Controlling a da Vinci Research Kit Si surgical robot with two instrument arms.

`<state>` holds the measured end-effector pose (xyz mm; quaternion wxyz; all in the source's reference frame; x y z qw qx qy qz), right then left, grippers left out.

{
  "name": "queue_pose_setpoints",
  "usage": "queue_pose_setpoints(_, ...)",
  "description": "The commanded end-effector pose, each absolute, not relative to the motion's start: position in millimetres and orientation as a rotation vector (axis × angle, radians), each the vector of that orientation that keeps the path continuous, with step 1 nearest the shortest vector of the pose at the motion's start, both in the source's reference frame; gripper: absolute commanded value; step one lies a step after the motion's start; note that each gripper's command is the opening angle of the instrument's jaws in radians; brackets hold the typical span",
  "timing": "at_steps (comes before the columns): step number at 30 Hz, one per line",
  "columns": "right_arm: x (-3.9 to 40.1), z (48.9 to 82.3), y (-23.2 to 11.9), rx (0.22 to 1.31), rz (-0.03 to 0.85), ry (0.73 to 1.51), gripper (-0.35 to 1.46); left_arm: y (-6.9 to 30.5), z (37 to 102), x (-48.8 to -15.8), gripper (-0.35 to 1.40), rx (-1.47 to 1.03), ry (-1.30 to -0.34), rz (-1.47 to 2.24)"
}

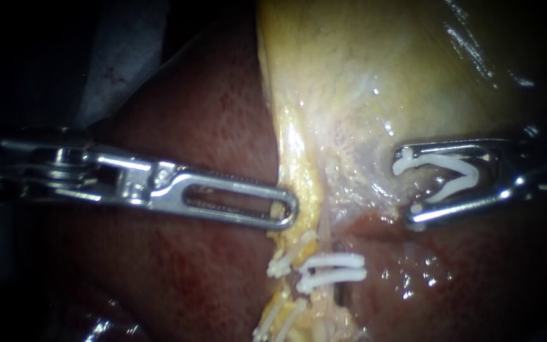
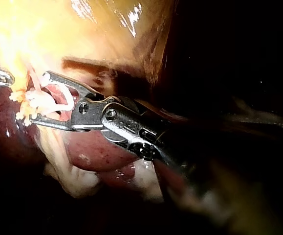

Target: Clipping third clip right tube

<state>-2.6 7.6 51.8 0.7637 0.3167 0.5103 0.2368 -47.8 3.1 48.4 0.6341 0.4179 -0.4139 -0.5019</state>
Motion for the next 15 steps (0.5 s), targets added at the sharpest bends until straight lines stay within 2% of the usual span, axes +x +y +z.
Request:
queue_pose_setpoints(1,-2.6,51.8,7.5,0.688,0.515,1.109,0.56,3.1,48.3,-47.7,-0.35,0.956,-0.946,-1.148)
queue_pose_setpoints(9,-1.9,52.4,6.2,0.683,0.502,1.112,0.53,3.5,47.5,-46.0,-0.35,0.968,-0.947,-1.133)
queue_pose_setpoints(15,-0.9,53.5,4.6,0.716,0.533,1.102,0.53,4.3,46.0,-43.4,-0.35,0.96,-0.951,-1.147)
